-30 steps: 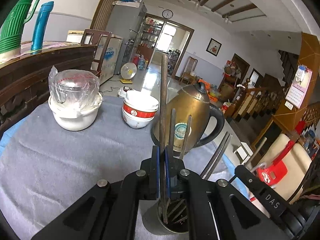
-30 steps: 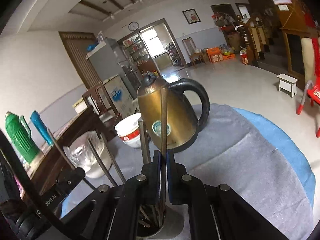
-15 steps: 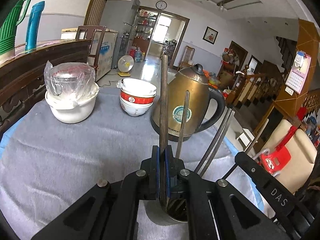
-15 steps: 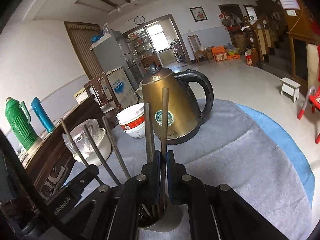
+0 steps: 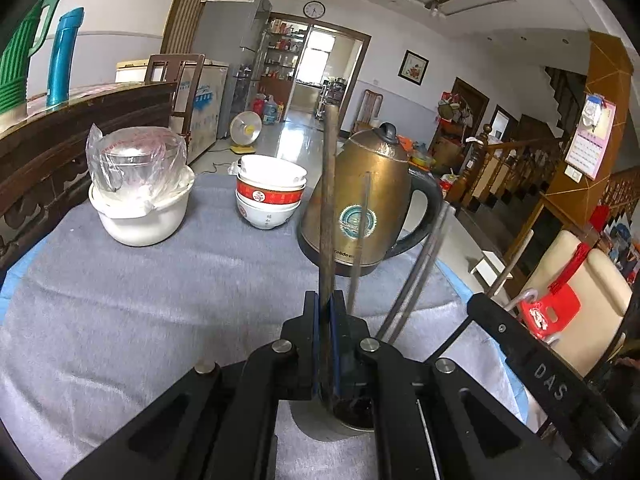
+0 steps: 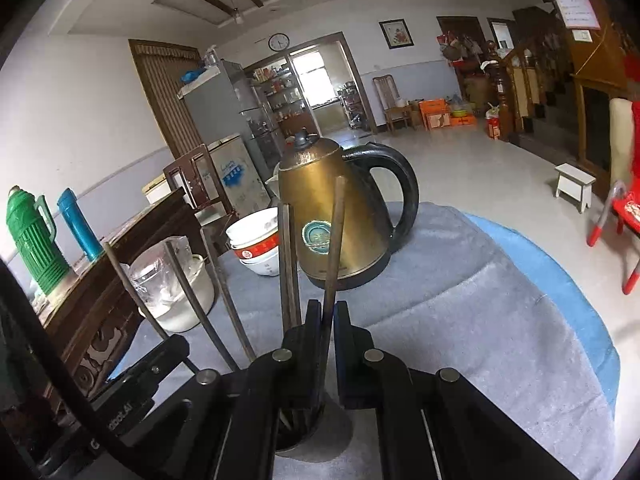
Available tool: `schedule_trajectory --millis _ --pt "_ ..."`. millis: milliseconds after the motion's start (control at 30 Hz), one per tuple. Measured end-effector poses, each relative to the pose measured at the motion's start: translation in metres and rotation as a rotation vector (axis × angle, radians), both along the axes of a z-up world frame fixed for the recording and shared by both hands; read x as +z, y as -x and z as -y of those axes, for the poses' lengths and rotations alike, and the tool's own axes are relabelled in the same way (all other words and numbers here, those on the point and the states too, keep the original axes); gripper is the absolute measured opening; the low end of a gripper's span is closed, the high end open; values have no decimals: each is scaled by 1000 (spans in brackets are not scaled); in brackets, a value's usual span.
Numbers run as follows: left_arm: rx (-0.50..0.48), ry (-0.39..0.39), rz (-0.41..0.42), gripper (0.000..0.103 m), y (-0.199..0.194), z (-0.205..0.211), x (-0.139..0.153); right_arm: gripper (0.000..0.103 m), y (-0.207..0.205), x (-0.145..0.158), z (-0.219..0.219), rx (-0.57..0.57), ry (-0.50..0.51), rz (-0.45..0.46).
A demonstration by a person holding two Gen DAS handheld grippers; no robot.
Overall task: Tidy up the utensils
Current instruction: 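Open the left gripper over the holder while the right gripper opens too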
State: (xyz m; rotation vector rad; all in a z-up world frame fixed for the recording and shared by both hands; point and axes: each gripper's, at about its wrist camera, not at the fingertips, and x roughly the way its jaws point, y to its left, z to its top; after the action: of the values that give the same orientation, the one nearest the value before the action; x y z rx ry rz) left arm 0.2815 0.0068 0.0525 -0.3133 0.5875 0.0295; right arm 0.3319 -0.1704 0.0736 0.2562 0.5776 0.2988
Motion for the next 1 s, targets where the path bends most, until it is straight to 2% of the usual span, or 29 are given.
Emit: schedule_trajectory --millis 267,600,700,767,800,833,867,1000 --pt "-12 4 -20 6 0 -4 -2 6 5 5 -12 67 20 21" --pt "-24 29 -59 6 -3 -7 1 8 -3 0 -9 78 6 -27" --pt "-19 38 -78 15 -3 -7 3 9 -5 1 -8 60 22 -31" --pt "-16 46 -88 29 -2 -9 4 20 -5 1 -5 47 22 -35" --pt "-15 48 -86 32 -1 -9 5 35 -4 1 -3 41 21 -33" --pt "-13 47 -79 35 1 -10 8 60 -3 3 -2 34 19 -30" --pt "-11 48 -73 38 3 -10 9 68 -1 4 -1 30 11 -20" --pt "-9 60 -62 42 10 -14 16 68 4 12 0 25 13 1"
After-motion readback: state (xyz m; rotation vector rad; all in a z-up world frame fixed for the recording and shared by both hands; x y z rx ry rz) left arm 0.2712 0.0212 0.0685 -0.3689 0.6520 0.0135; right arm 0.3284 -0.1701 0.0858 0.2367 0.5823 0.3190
